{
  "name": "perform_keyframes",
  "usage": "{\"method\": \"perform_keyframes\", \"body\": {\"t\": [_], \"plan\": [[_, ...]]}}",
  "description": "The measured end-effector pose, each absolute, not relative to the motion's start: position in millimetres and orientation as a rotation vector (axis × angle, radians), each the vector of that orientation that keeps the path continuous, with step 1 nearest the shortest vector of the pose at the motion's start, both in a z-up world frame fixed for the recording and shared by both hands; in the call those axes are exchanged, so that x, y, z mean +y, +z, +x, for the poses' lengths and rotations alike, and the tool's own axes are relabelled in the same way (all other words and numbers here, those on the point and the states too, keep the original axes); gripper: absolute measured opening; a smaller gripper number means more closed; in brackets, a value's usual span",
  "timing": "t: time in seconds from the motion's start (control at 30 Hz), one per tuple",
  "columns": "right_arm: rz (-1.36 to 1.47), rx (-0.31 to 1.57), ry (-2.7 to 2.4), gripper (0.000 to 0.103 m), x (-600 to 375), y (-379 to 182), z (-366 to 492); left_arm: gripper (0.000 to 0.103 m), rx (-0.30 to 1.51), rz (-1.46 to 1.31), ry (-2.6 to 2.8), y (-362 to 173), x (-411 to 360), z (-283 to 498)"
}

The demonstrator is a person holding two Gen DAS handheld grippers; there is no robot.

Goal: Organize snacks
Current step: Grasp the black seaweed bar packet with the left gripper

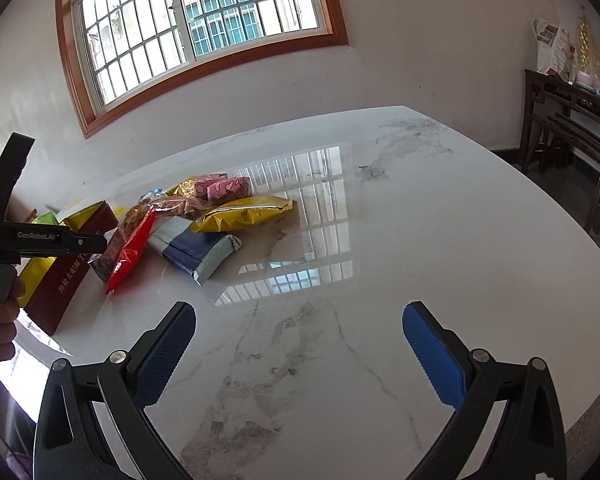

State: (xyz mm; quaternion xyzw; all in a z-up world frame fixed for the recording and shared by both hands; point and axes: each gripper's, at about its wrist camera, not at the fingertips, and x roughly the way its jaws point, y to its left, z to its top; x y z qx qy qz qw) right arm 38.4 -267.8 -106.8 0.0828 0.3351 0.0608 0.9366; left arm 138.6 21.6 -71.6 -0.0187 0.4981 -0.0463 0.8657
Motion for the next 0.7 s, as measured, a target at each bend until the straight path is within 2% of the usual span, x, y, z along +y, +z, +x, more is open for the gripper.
{"method": "perform_keyframes", "body": {"t": [0.53, 0.57, 0.63, 0.7], "plan": [[0.166, 0.699, 0.138, 0.103, -263.5, -110.0, 45.8, 0.069, 1.09, -0.042, -0.077, -85.5, 28.6, 160.1], [0.166, 0.7, 0.139, 0.103, -263.4, -110.1, 46.0, 0.068, 1.093, -0.043, -0.079, -86.6, 28.6, 161.0], [0.165, 0.703, 0.137, 0.103, -263.1, -110.4, 46.3, 0.055, 1.11, -0.044, -0.087, -90.6, 28.2, 163.2], [0.168, 0.708, 0.135, 0.103, -263.7, -111.2, 47.8, 0.037, 1.113, -0.067, -0.1, -92.7, 29.6, 163.5]]}}
